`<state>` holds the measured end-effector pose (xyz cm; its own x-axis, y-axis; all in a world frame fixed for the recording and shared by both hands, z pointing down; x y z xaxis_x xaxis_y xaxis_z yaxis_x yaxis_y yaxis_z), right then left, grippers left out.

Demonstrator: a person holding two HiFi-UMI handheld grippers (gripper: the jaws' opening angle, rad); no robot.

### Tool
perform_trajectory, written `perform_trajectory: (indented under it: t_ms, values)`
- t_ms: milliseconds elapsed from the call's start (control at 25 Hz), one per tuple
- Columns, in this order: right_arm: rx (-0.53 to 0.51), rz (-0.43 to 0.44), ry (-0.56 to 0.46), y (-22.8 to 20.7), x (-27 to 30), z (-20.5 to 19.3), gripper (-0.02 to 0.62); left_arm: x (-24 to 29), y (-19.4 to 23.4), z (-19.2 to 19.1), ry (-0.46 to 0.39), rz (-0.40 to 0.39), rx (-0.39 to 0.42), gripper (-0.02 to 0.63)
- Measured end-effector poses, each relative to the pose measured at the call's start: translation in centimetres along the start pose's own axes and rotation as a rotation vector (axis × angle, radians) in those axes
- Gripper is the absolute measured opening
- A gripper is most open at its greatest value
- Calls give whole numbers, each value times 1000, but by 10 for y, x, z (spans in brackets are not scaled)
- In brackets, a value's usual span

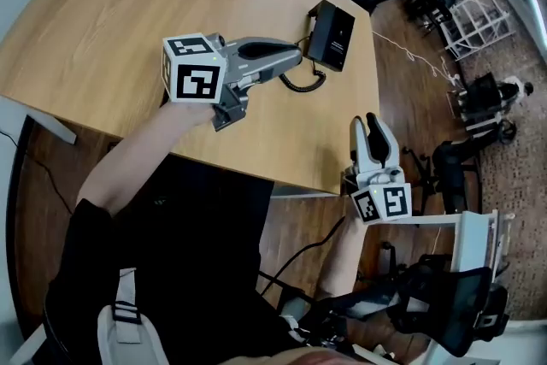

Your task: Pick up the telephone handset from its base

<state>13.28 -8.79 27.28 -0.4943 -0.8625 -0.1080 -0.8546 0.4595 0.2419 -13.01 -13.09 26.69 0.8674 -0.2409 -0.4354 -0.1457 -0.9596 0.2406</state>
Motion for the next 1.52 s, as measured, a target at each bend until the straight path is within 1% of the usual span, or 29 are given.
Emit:
perform_trajectory:
  t_ms: [40, 120, 200, 320, 400, 480, 560, 680, 760, 840, 960, 1040, 1160, 1240, 1400, 1440, 1520]
  values:
    - [-2, -17, -6, -8, 15, -3, 117, 1, 19, 1, -8, 29, -32, -6]
    - [-10, -46, -6, -25, 47, -12, 116, 4, 57, 2, -9, 96, -81, 26]
    - [-19, -62, 2, -41, 78, -22, 117, 9, 91, 2, 42, 163, -77, 75]
    - [-6, -85, 12, -63, 121, -31, 116, 20, 137, 2, 127, 239, -58, 119]
    - [15, -119, 10, -77, 147, -34, 115, 26, 164, 1, 157, 285, -48, 124]
    - [50, -157, 8, -90, 169, -40, 115, 32, 187, -9, 185, 313, -59, 124]
    - [79, -191, 10, -100, 186, -50, 115, 38, 206, -25, 216, 318, -94, 124]
    - [59, -208, 4, -103, 197, -69, 115, 45, 228, -49, 248, 314, -151, 124]
    - [34, -195, 6, -100, 196, -80, 114, 51, 236, -59, 263, 309, -181, 134]
    - [29, -172, 22, -99, 193, -87, 114, 59, 244, -64, 295, 303, -203, 160]
    - [23, -131, 25, -98, 191, -88, 103, 64, 260, -64, 346, 335, -228, 179]
    - [37, -113, 24, -100, 189, -90, 95, 66, 269, -65, 377, 362, -241, 182]
    - [74, -109, 17, -108, 186, -91, 95, 72, 278, -69, 446, 369, -299, 214]
    - [101, -106, 11, -112, 186, -90, 92, 75, 284, -71, 482, 362, -358, 218]
    - [137, -94, 19, -114, 187, -93, 81, 77, 290, -73, 468, 311, -485, 223]
    - [139, -88, 21, -113, 187, -94, 80, 78, 290, -74, 470, 294, -500, 227]
    - [134, -79, 20, -110, 188, -93, 78, 82, 288, -76, 500, 270, -503, 227]
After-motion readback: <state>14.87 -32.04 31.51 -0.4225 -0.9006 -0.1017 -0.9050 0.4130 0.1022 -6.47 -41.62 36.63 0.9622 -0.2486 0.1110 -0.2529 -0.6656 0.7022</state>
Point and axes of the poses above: the fingertips, and each gripper's own axes: x forward along the fingers, y to its left, z out of its top, the point moved 6 cm from there along -x, backward along the fingers, and after that the axes turned 13 degrees about -z, right-handed, at the moved point
